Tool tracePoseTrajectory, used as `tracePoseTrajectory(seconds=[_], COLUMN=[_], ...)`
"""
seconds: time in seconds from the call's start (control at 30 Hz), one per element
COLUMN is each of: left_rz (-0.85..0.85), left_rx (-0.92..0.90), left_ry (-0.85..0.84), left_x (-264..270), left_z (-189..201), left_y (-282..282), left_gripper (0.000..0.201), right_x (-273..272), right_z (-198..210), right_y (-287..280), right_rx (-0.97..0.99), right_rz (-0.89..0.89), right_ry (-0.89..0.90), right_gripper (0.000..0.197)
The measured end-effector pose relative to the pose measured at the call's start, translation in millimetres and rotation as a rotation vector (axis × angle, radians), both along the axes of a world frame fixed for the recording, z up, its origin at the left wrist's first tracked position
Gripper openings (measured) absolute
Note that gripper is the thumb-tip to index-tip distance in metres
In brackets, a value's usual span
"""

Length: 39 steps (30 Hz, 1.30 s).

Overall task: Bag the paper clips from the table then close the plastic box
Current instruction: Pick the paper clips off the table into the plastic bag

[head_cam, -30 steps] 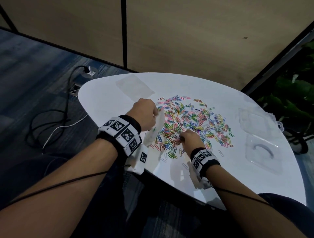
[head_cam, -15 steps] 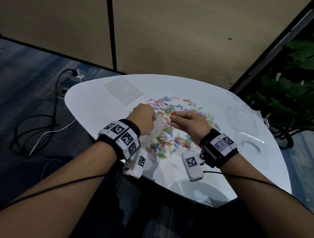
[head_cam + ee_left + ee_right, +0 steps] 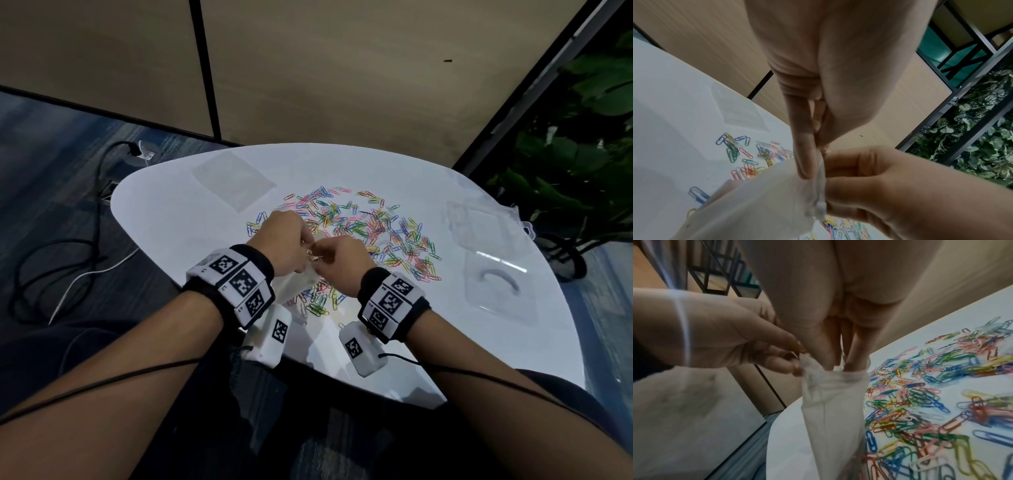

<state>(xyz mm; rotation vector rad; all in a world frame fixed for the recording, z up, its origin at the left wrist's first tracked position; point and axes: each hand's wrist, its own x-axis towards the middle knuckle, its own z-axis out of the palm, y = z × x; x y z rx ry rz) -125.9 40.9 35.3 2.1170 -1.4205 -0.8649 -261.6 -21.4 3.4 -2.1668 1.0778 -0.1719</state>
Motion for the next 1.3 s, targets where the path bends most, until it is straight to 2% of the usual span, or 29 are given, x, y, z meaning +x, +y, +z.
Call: tracePoseTrajectory(seconds=[0.03, 0.1, 0.17, 0.2, 0.23, 0.27, 0.3, 0.37, 0.4, 0.43, 0.47, 0.63, 0.83, 0.93, 1.03, 1.1, 1.17, 1.3], left_rz=[0.003, 0.035, 0.055, 0.059, 0.060, 0.061, 0.060, 0.054, 0.050, 0.045, 0.041, 0.028, 0.019, 0.014, -0.001, -0.018, -0.021, -0.010], left_rx=[0.000, 0.007, 0.011, 0.011, 0.009, 0.006, 0.006, 0.012, 0.014, 0.018, 0.021, 0.024, 0.047, 0.040, 0.046, 0.057, 0.064, 0.060], left_ry=[-0.019, -0.008, -0.004, -0.009, -0.010, -0.012, -0.019, -0.044, -0.052, -0.058, -0.064, -0.064, -0.061, -0.081, -0.096, -0.109, -0.104, -0.080], left_x=[1.4, 4.2, 6.7, 7.4, 8.1, 8.8, 9.9, 12.8, 13.9, 14.4, 14.4, 15.0, 19.7, 19.7, 17.0, 16.1, 16.3, 16.7], left_z=[-0.7, -1.4, -1.8, -1.1, -0.6, 0.5, 1.8, 3.5, 4.1, 4.5, 4.4, 1.3, 0.2, -0.4, -2.3, -2.8, -1.8, 1.2], left_y=[-0.5, -1.0, -0.1, 1.0, 2.0, 2.7, 3.1, 4.2, 4.5, 4.8, 4.8, 5.4, 5.0, 1.4, -1.5, -1.8, -1.1, -0.1], left_gripper=[0.020, 0.021, 0.021, 0.021, 0.022, 0.022, 0.024, 0.028, 0.031, 0.033, 0.035, 0.019, 0.031, 0.028, 0.026, 0.028, 0.029, 0.028], right_x=[-1.1, -6.2, -18.3, -29.9, -46.0, -66.1, -88.5, -130.0, -143.8, -151.7, -153.7, -129.1, -84.4, -72.2, -65.0, -66.5, -73.9, -89.0], right_z=[3.1, 10.8, 16.3, 14.2, 8.9, -0.1, -11.4, -41.8, -54.7, -64.2, -70.1, -82.3, -87.0, -90.5, -91.4, -88.8, -85.5, -68.7], right_y=[0.5, -2.2, -12.0, -20.4, -30.7, -42.5, -53.2, -65.5, -65.4, -61.7, -55.8, -47.0, -52.3, -52.7, -56.2, -58.4, -62.6, -71.3], right_rx=[0.007, 0.109, 0.186, 0.180, 0.142, 0.086, 0.054, 0.145, 0.219, 0.272, 0.286, 0.111, -0.012, -0.108, -0.236, -0.274, -0.216, 0.023], right_rz=[0.046, 0.071, 0.001, -0.059, -0.140, -0.226, -0.304, -0.412, -0.429, -0.425, -0.422, -0.372, -0.287, -0.211, -0.174, -0.161, -0.215, -0.521], right_ry=[0.022, -0.067, -0.233, -0.268, -0.229, -0.105, 0.100, 0.551, 0.679, 0.729, 0.721, 0.608, 0.547, 0.572, 0.522, 0.495, 0.425, 0.101], right_gripper=[0.029, 0.029, 0.025, 0.023, 0.020, 0.016, 0.022, 0.081, 0.104, 0.115, 0.117, 0.099, 0.099, 0.063, 0.023, 0.017, 0.020, 0.007])
